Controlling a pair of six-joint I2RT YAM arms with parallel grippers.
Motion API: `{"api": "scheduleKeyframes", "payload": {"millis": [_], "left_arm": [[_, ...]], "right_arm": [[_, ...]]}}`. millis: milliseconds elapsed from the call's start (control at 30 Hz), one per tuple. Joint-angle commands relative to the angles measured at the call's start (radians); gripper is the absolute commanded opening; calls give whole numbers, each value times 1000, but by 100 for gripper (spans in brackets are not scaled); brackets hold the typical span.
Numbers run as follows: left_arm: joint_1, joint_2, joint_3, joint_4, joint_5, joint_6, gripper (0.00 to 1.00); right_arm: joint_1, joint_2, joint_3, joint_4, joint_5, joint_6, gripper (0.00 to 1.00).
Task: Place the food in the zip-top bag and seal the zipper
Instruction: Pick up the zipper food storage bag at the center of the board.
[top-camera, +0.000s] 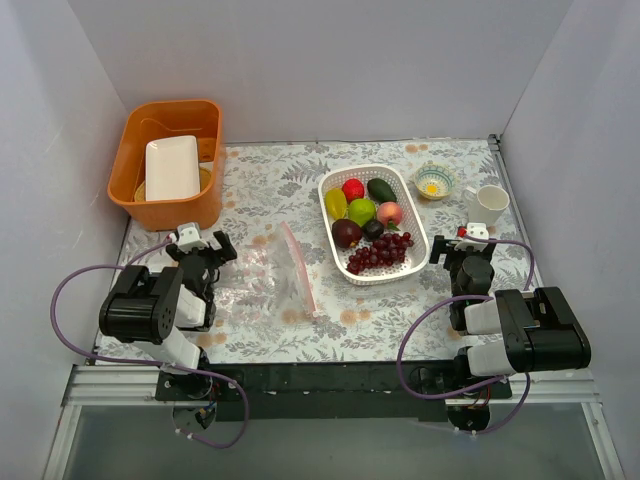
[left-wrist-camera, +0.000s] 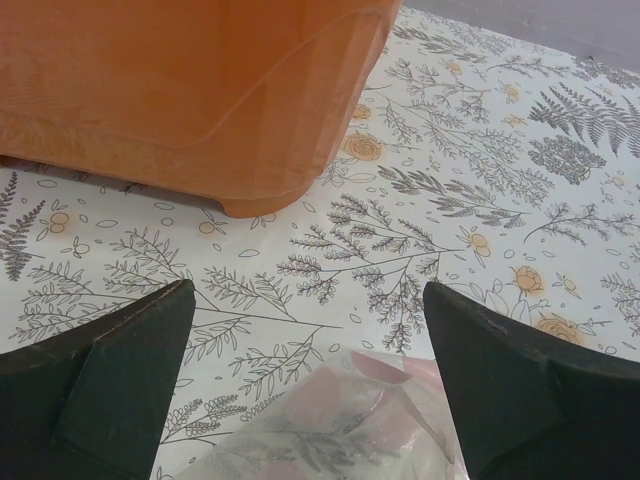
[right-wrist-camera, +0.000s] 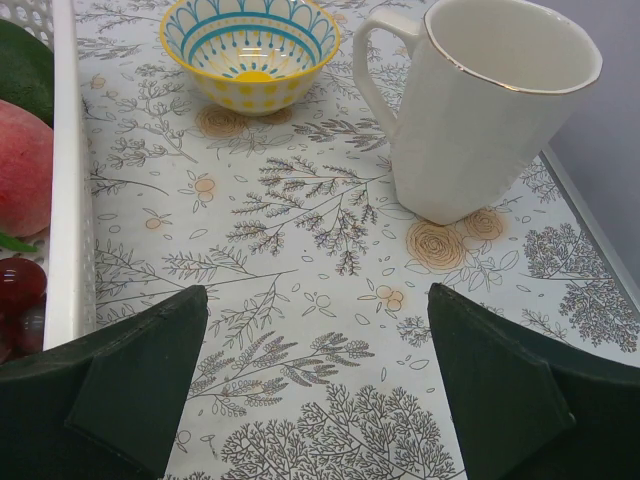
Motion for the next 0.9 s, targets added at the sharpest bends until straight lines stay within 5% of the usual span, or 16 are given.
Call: {"api": "scheduleKeyframes", "payload": {"millis": [0,333,400,467,600,867], "left_arm": [[5,-17,11,22,46,12,98],[19,-43,0,29,-26,-29,98],[25,-109,-14,-1,-29,-18,98],[20,-246,49,-157,-23,-26,98],[23,-429,223,-745,-128,-184,98],[22,-716,434,-1260,87,-350,98]], "right_arm": [[0,2,15,33,0,-11,98],[0,-3,10,37,3,-10,98],[3,-55,53,-114,53,-1,98],[3,-99,208,-460,78,30,98],[3,-127,358,-791,67,120,98],[1,-329,487,-1177,12,342,98]]}}
